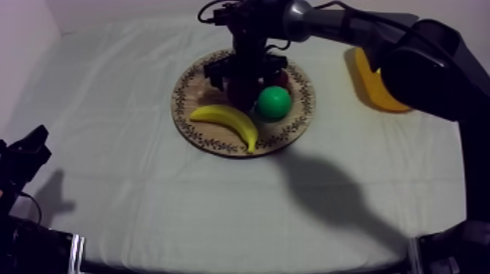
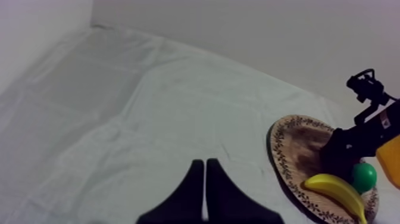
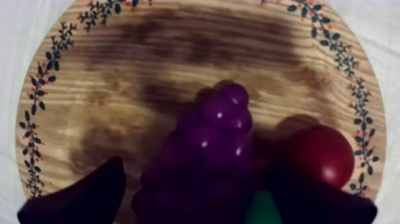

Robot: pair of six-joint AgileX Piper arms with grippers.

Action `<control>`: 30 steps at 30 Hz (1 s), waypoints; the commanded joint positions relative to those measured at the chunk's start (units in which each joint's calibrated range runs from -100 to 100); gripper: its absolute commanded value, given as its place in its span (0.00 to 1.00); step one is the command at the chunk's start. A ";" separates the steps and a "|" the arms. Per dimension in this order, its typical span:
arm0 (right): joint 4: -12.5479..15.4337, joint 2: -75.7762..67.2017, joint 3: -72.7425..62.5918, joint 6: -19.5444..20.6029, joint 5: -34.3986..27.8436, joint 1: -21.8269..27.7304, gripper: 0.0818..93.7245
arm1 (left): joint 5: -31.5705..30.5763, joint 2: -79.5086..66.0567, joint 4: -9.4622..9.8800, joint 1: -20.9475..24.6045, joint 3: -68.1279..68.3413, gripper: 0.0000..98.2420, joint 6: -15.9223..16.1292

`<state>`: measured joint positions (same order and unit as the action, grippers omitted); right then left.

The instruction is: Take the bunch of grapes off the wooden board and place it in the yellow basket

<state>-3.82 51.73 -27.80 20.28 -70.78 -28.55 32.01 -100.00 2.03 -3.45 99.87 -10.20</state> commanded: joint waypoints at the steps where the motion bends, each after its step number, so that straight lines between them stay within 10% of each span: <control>1: 0.00 0.14 0.04 -0.11 0.25 -0.06 0.87 | 0.00 0.00 -0.01 0.01 0.02 0.00 0.02; 13: 0.14 0.31 0.83 -0.37 1.22 -0.16 0.81 | 0.00 0.00 -0.01 0.01 0.02 0.00 0.02; 30: -0.57 0.01 3.20 -0.57 4.06 -0.51 0.43 | 0.00 0.00 -0.01 0.01 0.02 0.00 0.02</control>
<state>-4.48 51.78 -24.79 19.69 -66.71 -29.04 32.01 -100.00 2.03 -3.45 99.87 -10.20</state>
